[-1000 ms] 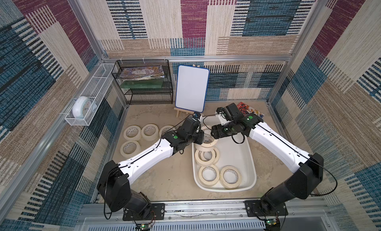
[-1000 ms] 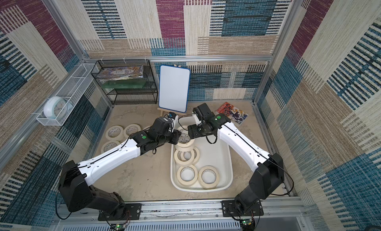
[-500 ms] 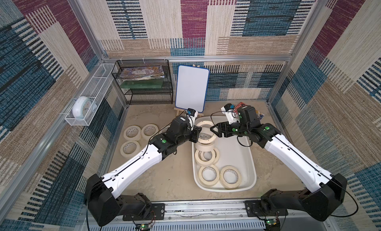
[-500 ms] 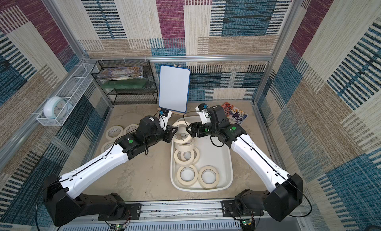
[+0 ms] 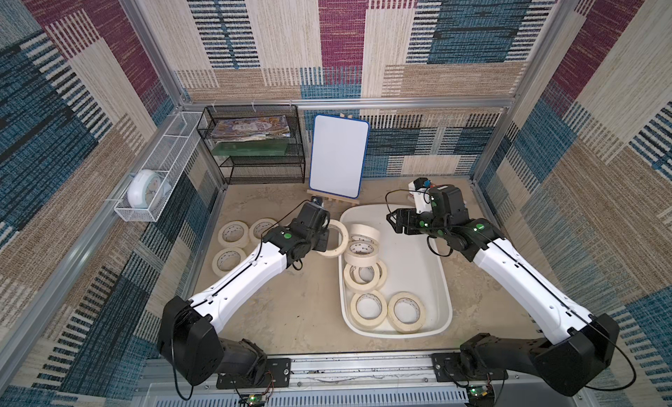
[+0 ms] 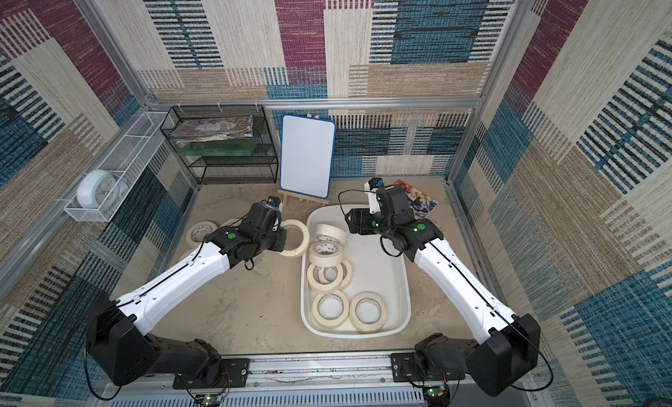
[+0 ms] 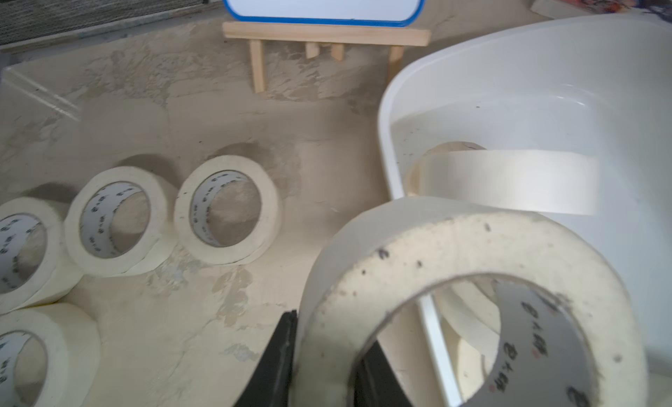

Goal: Take out the art tape in the storage box
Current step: Place the art tape at the center of the board.

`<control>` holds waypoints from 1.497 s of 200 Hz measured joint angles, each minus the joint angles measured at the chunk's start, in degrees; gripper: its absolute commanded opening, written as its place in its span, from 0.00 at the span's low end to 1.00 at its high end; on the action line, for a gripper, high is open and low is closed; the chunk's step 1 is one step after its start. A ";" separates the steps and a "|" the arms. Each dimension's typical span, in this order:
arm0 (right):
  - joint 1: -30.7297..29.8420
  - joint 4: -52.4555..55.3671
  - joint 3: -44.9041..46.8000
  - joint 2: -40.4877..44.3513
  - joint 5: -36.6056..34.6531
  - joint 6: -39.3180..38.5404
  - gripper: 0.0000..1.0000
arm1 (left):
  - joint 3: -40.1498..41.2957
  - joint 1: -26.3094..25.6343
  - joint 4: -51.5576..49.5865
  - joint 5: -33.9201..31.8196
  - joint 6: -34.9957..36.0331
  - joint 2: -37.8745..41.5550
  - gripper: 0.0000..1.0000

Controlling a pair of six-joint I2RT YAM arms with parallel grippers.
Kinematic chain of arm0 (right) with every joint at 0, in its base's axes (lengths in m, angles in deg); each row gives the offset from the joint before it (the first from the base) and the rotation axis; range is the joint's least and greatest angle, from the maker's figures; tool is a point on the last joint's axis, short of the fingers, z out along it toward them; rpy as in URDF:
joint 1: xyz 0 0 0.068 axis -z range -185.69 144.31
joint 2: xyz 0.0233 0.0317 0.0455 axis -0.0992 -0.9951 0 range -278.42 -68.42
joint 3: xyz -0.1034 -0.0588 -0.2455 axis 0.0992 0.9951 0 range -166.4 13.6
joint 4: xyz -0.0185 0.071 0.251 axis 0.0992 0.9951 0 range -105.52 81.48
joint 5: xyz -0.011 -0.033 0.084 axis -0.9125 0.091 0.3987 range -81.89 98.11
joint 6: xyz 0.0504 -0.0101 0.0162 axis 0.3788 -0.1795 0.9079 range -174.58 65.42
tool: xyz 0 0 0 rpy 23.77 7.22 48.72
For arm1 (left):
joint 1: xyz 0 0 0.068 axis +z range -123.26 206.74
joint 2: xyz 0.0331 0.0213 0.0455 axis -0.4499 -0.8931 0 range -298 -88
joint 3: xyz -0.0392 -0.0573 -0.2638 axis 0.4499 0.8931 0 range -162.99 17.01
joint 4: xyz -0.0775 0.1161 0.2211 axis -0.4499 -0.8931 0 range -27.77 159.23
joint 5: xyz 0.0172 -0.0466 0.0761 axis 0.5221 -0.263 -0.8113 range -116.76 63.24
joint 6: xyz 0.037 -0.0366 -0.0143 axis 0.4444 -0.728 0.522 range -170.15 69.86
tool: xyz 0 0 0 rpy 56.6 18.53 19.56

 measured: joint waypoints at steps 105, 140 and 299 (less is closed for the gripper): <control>4.00 0.52 3.50 -1.16 -2.03 -3.87 0.84 | 23.67 33.09 1.88 8.17 -9.99 5.70 0.00; 4.13 0.35 5.68 -1.11 -1.20 -4.72 0.84 | 22.88 38.05 4.24 10.03 -10.12 -1.51 0.00; -3.61 18.08 15.02 4.15 -2.10 -2.10 0.81 | 15.78 39.76 3.41 8.68 -4.31 -7.96 0.80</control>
